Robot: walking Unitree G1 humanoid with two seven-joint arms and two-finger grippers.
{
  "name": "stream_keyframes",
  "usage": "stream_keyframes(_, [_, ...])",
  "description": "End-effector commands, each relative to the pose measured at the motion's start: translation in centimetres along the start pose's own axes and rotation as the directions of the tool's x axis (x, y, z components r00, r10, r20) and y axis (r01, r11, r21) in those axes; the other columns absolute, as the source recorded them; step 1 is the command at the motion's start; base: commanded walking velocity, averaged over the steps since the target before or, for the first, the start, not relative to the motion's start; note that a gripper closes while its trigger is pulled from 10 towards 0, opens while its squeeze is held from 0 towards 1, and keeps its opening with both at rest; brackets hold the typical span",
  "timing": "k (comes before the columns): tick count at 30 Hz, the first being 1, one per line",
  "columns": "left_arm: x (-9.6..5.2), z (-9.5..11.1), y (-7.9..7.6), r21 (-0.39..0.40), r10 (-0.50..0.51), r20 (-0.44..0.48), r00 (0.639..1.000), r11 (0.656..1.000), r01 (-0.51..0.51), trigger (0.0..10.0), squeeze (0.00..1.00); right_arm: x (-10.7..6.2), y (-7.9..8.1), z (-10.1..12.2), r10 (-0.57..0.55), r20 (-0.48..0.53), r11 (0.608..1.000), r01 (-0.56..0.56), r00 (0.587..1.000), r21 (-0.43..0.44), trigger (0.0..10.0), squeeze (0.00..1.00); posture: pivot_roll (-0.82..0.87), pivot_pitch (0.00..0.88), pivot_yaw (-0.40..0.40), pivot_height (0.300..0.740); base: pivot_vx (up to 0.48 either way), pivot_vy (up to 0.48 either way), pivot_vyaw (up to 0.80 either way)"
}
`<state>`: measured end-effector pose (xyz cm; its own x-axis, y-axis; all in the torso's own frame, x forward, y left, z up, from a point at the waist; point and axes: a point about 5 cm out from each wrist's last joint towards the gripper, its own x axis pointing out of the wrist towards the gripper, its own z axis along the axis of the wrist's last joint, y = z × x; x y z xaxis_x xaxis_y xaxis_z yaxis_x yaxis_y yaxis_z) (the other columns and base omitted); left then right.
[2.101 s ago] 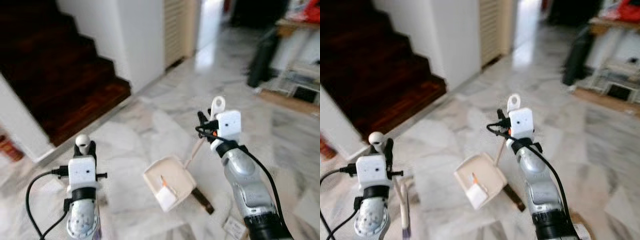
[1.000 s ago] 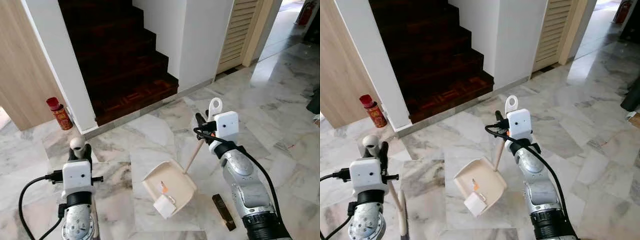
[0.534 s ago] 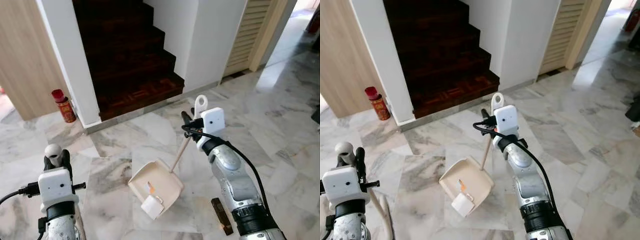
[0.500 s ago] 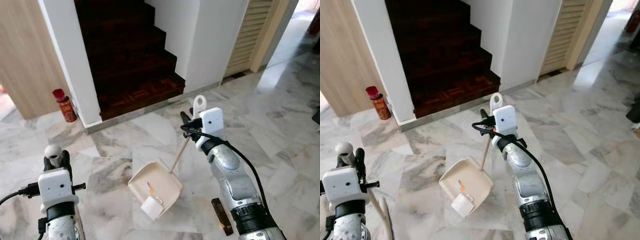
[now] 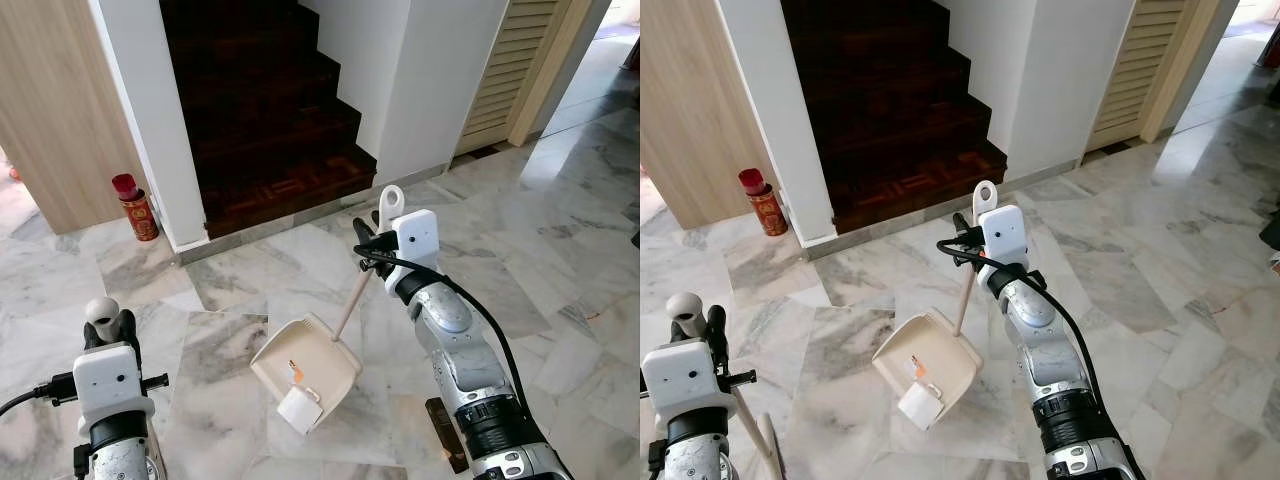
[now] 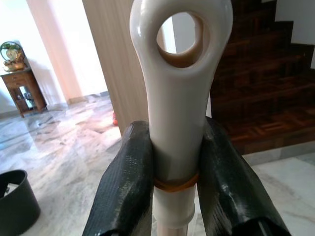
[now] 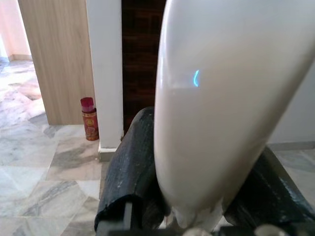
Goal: Sweep floor
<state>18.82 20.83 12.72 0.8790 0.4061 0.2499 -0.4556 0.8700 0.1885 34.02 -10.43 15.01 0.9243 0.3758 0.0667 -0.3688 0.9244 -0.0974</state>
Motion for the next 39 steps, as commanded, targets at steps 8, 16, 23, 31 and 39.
stream_keyframes(8, [0.4,1.6,-1.4,-0.006,-0.135,0.061,0.989,0.991,0.136,10.0,0.0,-0.3,-1.4,-0.2,-0.111,-0.005,0.994,0.111,0.994,-0.015,10.0,0.0,-0.15,0.0,0.018,0.74,0.0,0.0,0.0])
stream_keyframes(16, [1.3,1.5,-2.8,-0.03,-0.222,0.061,0.973,0.974,0.224,10.0,0.0,-1.7,-4.0,-1.3,-0.293,-0.063,0.956,0.291,0.954,-0.041,10.0,0.0,-0.22,0.0,0.07,0.74,0.0,0.0,0.0])
stream_keyframes(23, [1.8,1.7,-3.8,-0.043,-0.267,0.073,0.961,0.962,0.271,10.0,0.0,-3.0,-5.6,-1.8,-0.375,-0.076,0.926,0.37,0.924,-0.076,10.0,0.0,-0.23,0.0,0.08,0.74,0.0,0.0,0.0])
stream_keyframes(31, [1.6,1.2,-3.2,-0.028,-0.262,0.057,0.963,0.964,0.264,10.0,0.0,-3.3,-5.7,-2.1,-0.378,-0.089,0.925,0.371,0.922,-0.082,10.0,0.0,-0.22,0.0,0.07,0.74,0.0,0.0,0.0])
stream_keyframes(39, [1.7,1.4,-3.4,-0.032,-0.257,0.063,0.964,0.965,0.259,10.0,0.0,-2.8,-5.0,-1.6,-0.335,-0.066,0.941,0.33,0.94,-0.074,10.0,0.0,-0.22,0.0,0.064,0.74,0.0,0.0,0.0])
